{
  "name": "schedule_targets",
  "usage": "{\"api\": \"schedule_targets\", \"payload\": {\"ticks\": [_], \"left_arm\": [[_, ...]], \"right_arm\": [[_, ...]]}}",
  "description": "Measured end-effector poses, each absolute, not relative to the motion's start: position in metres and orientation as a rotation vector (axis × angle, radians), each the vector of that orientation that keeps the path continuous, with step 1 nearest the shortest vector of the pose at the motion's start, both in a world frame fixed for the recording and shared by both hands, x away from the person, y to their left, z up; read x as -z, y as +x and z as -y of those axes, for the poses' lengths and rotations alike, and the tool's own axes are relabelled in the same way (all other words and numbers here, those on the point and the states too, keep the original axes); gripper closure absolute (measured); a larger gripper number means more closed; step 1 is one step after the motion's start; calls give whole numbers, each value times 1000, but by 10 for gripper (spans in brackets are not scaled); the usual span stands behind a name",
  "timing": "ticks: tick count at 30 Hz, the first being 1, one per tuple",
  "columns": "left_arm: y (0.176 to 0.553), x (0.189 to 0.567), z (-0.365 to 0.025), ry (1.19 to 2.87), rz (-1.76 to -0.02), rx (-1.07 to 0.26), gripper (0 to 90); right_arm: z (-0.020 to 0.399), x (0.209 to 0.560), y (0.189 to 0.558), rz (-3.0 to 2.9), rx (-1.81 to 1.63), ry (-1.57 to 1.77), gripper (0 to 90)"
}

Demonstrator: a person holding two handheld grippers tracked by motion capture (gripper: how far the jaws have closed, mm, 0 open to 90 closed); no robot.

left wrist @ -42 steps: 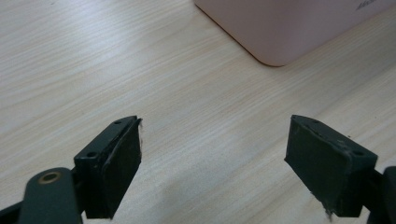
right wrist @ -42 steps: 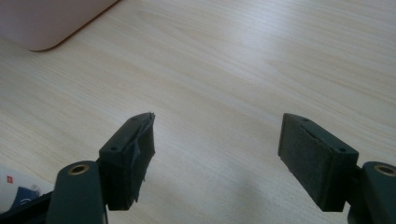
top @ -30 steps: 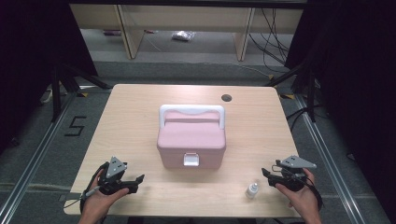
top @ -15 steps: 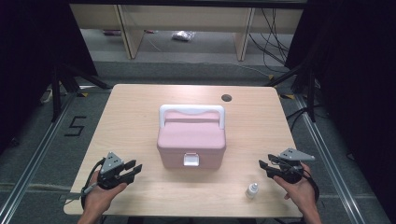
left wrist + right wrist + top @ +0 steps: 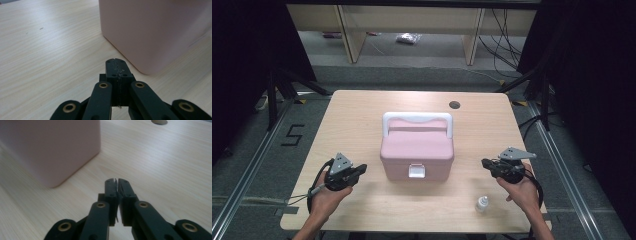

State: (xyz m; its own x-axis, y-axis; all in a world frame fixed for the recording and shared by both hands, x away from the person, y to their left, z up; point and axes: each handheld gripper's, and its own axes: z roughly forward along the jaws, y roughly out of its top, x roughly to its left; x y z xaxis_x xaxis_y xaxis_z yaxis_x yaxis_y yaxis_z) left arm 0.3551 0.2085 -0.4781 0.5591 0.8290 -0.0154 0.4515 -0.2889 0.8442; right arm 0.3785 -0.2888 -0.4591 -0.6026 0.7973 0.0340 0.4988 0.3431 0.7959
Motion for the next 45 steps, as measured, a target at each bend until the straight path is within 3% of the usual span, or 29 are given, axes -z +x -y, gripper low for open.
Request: {"api": "schedule_targets", "payload": {"ticks": [17,33,45], "left_arm": [[394,468,-191,1903,-1015,-521,896],[401,469,-183,1986,-955,-492,896],[400,471,-169,1954,-939,-468,896]], "right_arm": [[244,455,421,-2326,-1255,1068,900],[217,457,431,-2399,-1205,997,900],[215,457,429,-2411,-1227,1015,900]]}}
